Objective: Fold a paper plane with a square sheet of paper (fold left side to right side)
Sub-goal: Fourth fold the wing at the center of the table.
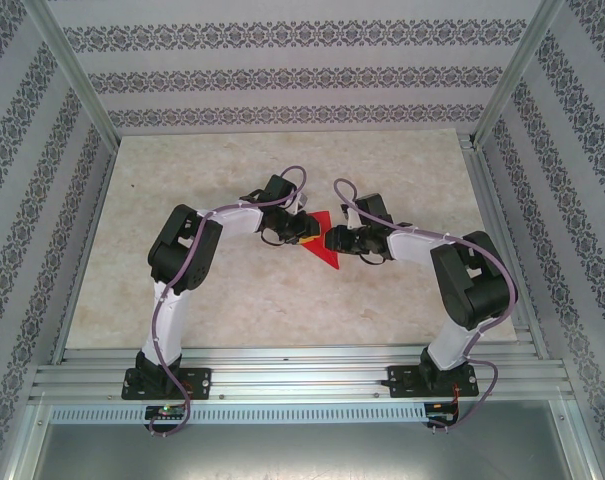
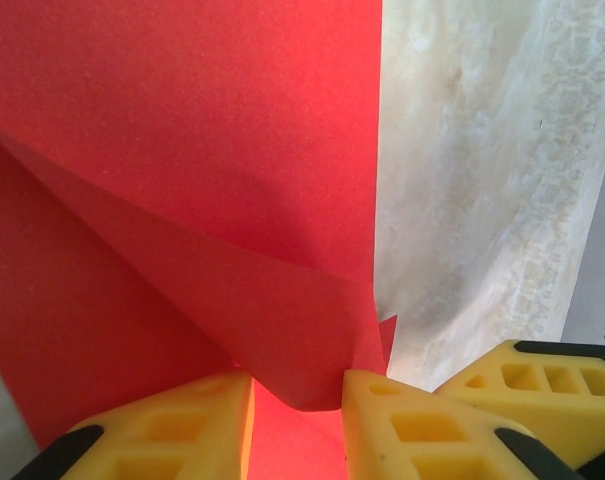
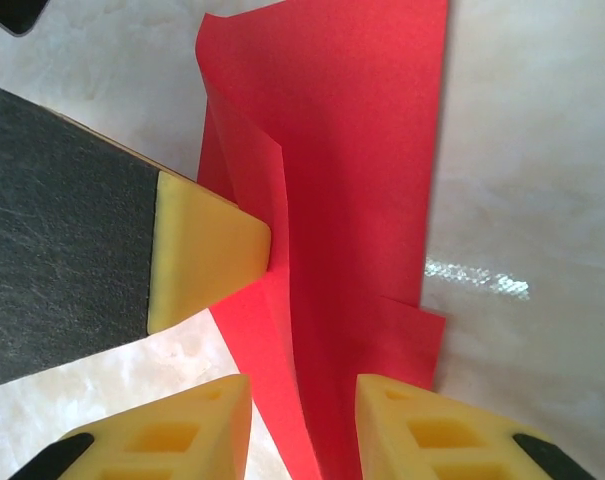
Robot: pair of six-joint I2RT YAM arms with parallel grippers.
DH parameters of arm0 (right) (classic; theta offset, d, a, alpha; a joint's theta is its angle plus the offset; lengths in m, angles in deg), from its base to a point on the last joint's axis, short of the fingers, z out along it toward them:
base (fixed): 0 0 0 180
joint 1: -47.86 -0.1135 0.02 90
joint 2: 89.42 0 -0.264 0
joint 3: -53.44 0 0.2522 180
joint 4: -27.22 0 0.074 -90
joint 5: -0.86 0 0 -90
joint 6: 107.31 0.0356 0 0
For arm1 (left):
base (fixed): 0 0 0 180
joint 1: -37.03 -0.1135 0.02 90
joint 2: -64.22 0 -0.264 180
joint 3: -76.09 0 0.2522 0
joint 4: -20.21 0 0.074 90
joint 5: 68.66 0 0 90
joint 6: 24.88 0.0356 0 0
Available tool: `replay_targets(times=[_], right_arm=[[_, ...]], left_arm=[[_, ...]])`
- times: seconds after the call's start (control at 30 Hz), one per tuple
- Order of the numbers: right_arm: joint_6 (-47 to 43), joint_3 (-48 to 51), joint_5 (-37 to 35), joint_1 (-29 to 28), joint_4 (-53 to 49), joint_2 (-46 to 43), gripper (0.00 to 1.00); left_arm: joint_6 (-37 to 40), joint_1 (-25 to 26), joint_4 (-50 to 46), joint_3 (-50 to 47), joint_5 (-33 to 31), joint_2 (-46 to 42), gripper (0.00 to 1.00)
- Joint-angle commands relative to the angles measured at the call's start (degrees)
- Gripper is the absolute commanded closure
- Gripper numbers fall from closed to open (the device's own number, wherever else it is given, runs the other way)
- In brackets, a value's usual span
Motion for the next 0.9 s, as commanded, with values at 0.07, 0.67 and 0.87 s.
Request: replay_targets(times=[0.07,0.67,0.87], right_arm=[[-1.82,-1.17,-2.10,-1.70,-2.34,2.00,0.67],[0.86,0.91,3.03,-1.25,2.08,3.60,1.00],[2.29,4.37,4.08,-0.42,6.11,2.41,1.00]], left_arm=[[-0.05,0.62,-0.38,1.26,-0.59,0.98,0.69],[1.47,0.65,-0.04,-0.64,-1.18,-3.08,0.63],[3.45,0.59,-1.85,-2.19,-3.49,-8.03,0.63]])
